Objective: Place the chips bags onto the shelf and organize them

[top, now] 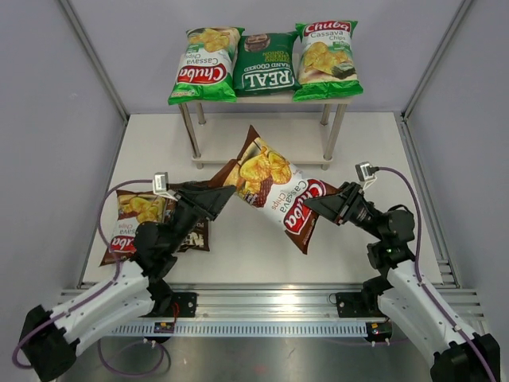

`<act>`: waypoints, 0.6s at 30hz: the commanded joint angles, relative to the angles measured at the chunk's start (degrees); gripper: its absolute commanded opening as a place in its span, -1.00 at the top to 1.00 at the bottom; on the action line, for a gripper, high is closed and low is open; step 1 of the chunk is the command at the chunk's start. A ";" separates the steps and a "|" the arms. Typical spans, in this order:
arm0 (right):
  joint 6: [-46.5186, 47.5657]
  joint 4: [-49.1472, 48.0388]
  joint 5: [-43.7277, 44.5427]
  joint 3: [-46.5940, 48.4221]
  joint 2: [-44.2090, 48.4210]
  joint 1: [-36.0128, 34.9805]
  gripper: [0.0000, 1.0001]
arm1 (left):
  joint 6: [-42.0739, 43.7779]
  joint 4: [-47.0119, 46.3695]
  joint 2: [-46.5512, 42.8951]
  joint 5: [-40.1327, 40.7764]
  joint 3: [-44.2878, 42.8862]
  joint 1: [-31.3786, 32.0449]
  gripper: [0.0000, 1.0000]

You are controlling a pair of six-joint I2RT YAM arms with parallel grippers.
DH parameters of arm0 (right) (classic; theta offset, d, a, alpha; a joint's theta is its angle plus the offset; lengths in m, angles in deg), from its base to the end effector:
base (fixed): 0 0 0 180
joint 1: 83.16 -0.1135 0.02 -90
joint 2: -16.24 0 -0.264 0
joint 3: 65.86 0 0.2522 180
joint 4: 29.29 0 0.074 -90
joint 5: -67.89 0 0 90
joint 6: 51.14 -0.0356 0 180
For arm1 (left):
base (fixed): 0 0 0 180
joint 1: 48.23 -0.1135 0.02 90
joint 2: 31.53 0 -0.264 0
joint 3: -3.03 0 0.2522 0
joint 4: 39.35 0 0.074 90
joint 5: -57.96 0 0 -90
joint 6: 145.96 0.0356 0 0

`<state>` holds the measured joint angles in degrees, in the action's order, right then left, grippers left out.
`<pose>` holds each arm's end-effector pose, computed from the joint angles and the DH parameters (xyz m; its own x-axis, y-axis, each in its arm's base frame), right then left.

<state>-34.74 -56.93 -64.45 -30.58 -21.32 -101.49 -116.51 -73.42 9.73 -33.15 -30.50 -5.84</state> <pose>0.1380 0.0710 0.3074 -0.6624 0.5275 -0.5319 -0.6188 0.0148 0.7854 0.1248 -0.1149 0.3023 -0.4370 -0.7799 -0.4481 0.6231 0.0968 -0.7762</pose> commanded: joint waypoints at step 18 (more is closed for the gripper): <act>7.07 -20.36 27.74 -0.08 -27.46 0.22 0.33 | 34.43 80.60 -8.30 20.98 -35.32 -1.08 -0.98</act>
<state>-29.50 -66.35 -43.69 -35.54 -45.45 -101.49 -90.76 -1.53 0.66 -9.69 -60.91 -6.73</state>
